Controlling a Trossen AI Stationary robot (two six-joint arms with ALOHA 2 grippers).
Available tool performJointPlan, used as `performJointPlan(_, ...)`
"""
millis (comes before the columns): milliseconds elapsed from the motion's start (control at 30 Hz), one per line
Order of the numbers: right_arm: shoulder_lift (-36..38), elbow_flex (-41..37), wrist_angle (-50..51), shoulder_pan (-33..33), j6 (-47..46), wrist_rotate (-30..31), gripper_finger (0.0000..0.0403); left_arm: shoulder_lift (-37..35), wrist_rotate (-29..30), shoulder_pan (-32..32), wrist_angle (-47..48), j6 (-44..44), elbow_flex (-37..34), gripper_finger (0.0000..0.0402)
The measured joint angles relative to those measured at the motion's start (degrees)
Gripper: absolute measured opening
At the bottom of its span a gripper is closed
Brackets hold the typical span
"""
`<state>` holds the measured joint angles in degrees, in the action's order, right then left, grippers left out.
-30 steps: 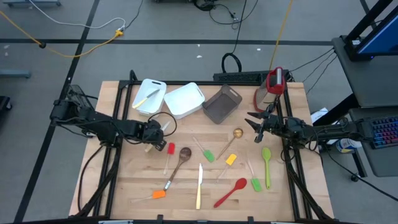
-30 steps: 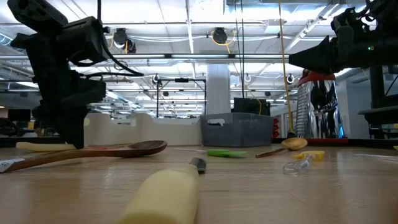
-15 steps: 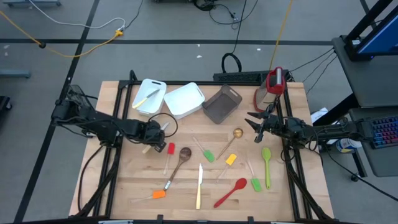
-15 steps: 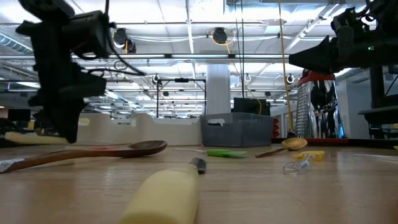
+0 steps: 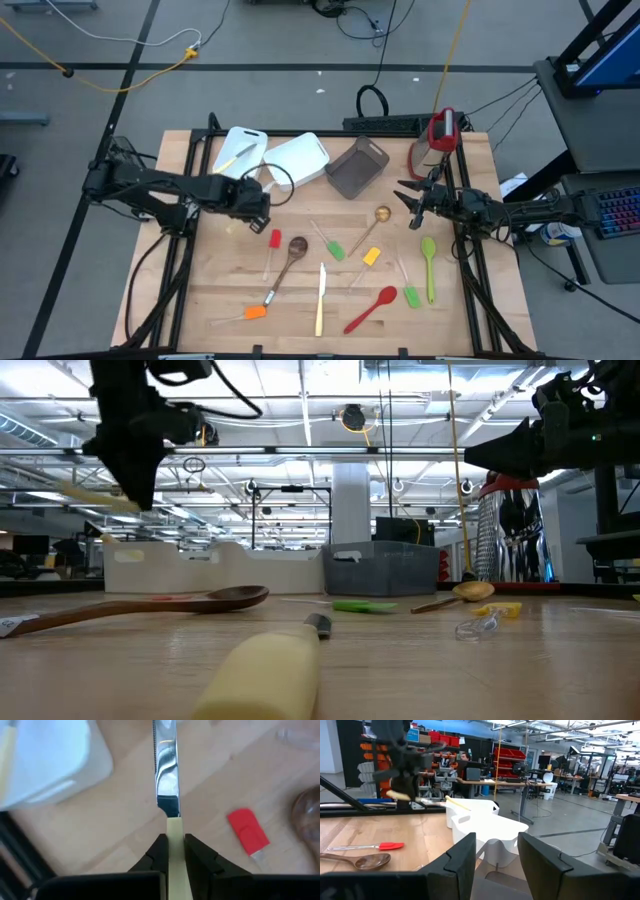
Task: Pick & Place Kitchen Items
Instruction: Put the yellow kitchen knife into the left white bin
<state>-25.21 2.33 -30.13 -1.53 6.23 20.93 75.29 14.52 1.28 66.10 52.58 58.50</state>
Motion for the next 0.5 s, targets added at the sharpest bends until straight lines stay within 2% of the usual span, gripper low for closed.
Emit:
performJointPlan(167, 0.02, 0.0, -0.02, 0.01, 0.58, 0.0, 0.0141, -0.02, 1.05, -5.78, 7.32, -1.91, 4.66, 0.0031)
performJointPlan(300, 0.02, 0.0, -0.02, 0.0, 0.64, -0.01, 0.0141, -0.04, 0.78, -12.59, 8.55, -6.58, 5.85, 0.0031)
performJointPlan(500, 0.01, 0.0, -0.02, 0.01, 0.64, 0.0, 0.0141, 0.77, -5.06, -25.19, 6.83, -18.05, 5.85, 0.0031)
